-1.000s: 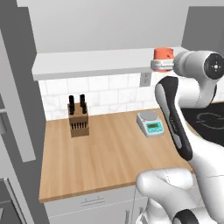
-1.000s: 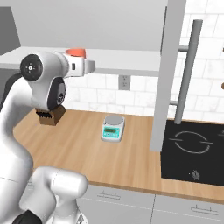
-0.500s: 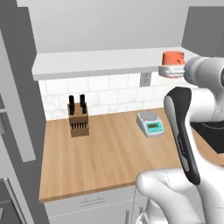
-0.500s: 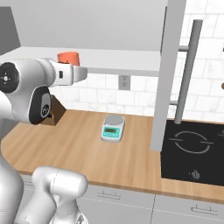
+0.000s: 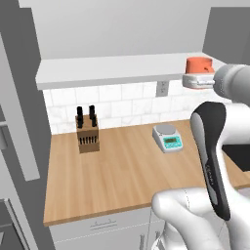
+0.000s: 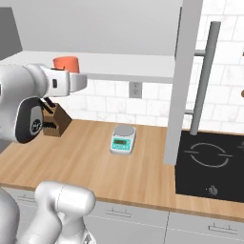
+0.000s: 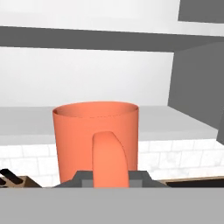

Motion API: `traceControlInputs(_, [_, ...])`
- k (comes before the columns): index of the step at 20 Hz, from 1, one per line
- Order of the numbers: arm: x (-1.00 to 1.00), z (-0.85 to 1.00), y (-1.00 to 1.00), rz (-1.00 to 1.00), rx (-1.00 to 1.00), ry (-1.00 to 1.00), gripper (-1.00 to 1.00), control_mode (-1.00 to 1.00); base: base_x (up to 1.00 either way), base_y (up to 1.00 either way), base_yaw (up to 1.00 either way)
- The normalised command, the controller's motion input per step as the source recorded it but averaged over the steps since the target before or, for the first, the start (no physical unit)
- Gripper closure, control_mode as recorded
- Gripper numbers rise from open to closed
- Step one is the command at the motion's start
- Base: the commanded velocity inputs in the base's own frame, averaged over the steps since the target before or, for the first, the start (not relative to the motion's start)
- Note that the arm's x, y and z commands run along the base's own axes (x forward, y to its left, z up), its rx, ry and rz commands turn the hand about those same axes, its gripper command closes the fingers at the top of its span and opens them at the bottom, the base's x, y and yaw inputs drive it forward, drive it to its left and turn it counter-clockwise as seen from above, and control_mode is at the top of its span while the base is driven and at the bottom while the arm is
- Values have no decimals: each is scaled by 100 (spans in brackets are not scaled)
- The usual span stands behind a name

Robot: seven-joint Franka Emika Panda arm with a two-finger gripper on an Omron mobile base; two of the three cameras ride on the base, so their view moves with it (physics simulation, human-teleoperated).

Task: Gather all objects into one cabinet and sort the glasses and bowls to opposite sides.

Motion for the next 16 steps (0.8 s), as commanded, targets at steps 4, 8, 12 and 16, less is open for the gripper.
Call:
traceControlInputs(4, [-32, 0, 20, 0, 0, 0, 100, -100, 0, 0, 0])
traceControlInputs(8, [-16, 0, 5, 0, 0, 0, 100, -100, 0, 0, 0])
traceControlInputs(12, [0, 0, 0, 0, 1, 0, 100, -100, 0, 0, 0])
traceControlInputs(16, [0, 0, -2, 0, 1, 0, 100, -100, 0, 0, 0])
